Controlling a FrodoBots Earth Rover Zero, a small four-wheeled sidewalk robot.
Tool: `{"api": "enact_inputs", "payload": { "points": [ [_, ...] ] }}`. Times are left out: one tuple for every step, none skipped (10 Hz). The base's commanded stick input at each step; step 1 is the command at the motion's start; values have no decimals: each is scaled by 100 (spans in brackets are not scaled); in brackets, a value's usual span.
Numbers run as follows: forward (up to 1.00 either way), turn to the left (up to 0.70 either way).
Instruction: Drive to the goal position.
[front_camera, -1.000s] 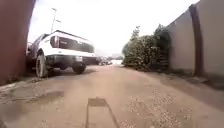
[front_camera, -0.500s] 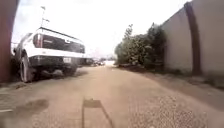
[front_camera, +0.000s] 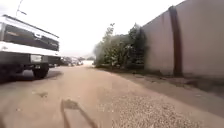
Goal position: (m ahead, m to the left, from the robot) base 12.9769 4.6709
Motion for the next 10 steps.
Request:
{"api": "enact_inputs", "payload": {
  "points": [
    [70, 7],
    [70, 18],
    [70, 6],
    [70, 9],
    [70, 2],
    [70, 5],
    [70, 6],
    [70, 10],
    [70, 7],
    [70, 0]
  ]
}}
